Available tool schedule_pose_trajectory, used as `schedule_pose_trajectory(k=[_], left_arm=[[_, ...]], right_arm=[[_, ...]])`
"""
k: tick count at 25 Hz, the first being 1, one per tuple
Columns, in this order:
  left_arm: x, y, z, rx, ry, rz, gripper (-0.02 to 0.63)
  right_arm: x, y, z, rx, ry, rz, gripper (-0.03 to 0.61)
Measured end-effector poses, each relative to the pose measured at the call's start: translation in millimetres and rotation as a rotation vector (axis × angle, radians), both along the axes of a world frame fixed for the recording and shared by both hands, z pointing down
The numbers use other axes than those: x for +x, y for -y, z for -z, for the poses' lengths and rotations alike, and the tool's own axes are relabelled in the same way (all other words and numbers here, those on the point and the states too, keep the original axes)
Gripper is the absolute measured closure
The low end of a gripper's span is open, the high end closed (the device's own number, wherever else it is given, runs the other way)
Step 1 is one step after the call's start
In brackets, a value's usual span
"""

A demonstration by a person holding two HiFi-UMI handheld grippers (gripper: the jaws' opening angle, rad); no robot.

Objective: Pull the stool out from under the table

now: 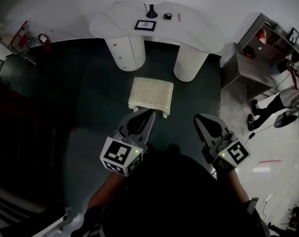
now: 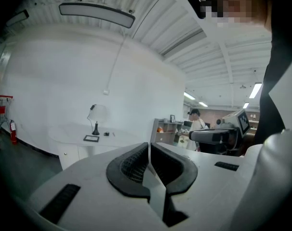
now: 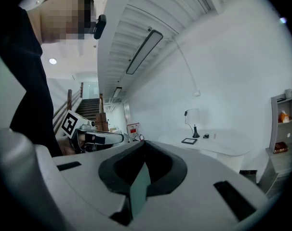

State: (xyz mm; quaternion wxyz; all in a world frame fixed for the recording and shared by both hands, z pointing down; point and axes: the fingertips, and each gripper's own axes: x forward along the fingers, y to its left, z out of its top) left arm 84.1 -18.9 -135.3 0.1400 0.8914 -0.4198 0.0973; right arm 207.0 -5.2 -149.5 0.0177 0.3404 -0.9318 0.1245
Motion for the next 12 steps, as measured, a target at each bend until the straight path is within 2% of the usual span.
schedule_pose_trajectory(k=[12], left_arm=[[9.0, 7.1, 5.8, 0.013, -0.010, -0.003, 0.586]], right_arm=[[1.0, 3.6, -4.4, -0.013, 0.012, 0.018, 0.561]])
